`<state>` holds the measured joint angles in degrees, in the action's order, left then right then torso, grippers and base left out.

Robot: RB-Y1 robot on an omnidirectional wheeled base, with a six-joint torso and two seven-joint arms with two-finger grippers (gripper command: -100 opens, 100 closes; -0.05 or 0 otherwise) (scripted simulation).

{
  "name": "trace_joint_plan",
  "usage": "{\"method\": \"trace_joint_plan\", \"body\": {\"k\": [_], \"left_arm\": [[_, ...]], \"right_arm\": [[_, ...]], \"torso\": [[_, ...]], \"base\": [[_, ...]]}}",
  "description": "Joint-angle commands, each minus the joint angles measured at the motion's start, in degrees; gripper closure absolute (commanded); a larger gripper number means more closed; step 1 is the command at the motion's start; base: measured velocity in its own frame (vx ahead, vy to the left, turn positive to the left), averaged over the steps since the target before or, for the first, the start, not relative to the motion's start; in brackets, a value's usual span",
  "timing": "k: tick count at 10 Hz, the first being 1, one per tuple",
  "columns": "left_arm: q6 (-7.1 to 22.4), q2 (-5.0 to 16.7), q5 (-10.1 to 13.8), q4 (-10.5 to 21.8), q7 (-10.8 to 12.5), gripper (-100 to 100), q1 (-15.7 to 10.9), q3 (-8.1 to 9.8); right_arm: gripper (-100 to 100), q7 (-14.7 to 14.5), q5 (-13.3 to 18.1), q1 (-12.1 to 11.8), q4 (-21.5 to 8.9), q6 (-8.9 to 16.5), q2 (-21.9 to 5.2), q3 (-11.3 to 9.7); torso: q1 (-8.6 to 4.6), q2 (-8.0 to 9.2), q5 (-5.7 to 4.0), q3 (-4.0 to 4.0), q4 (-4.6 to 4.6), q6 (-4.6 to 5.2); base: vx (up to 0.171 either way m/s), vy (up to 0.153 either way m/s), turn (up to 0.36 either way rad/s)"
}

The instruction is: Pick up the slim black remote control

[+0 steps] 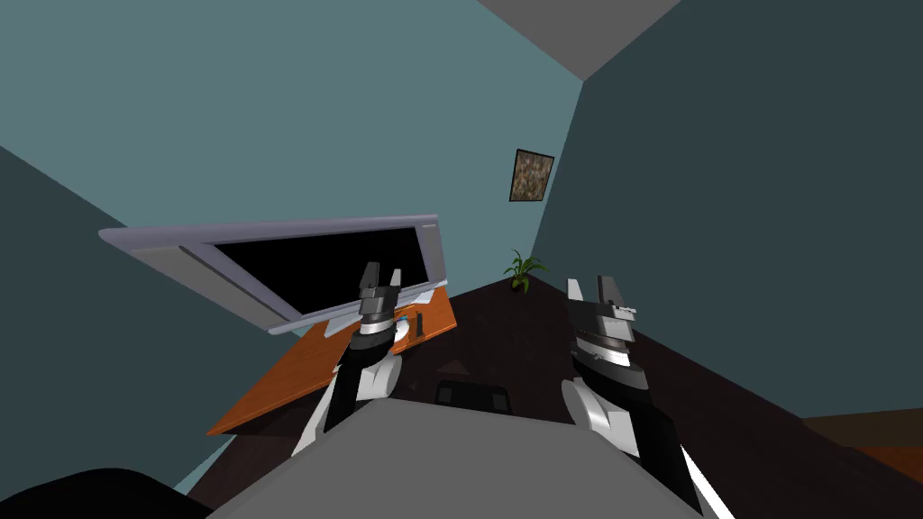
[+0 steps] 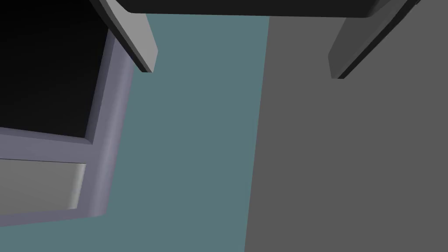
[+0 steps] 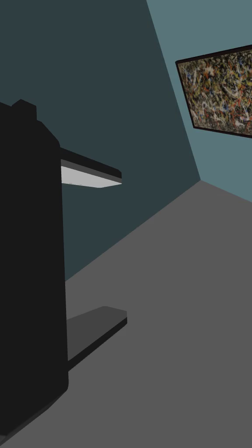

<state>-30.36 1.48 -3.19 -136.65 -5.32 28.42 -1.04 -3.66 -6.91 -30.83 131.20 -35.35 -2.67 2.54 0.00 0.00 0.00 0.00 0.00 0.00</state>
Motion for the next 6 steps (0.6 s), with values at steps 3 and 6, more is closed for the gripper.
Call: {"method": "trace_joint_plan", "body": {"k": [3,6], "left_arm": [[-0.5,2.9,-1.6,4.1,1.4,-100,3.4,-2.08],[-0.9,5.0,-3.3,9.4,3.1,-100,6.7,-4.14]], "right_arm": [[0,0.0,0.0,0.0,0.0,0.0,0.0,0.0],[0,0.0,0.0,0.0,0.0,0.0,0.0,0.0]], "torso": [[-0.21,0.1,-0.04,0.05,0.02,0.01],[-0.16,0.08,-0.04,0.05,0.02,0.01]], "base": [[-0.024,-0.054,-0.032],[-0.018,-0.046,-0.056]]}}
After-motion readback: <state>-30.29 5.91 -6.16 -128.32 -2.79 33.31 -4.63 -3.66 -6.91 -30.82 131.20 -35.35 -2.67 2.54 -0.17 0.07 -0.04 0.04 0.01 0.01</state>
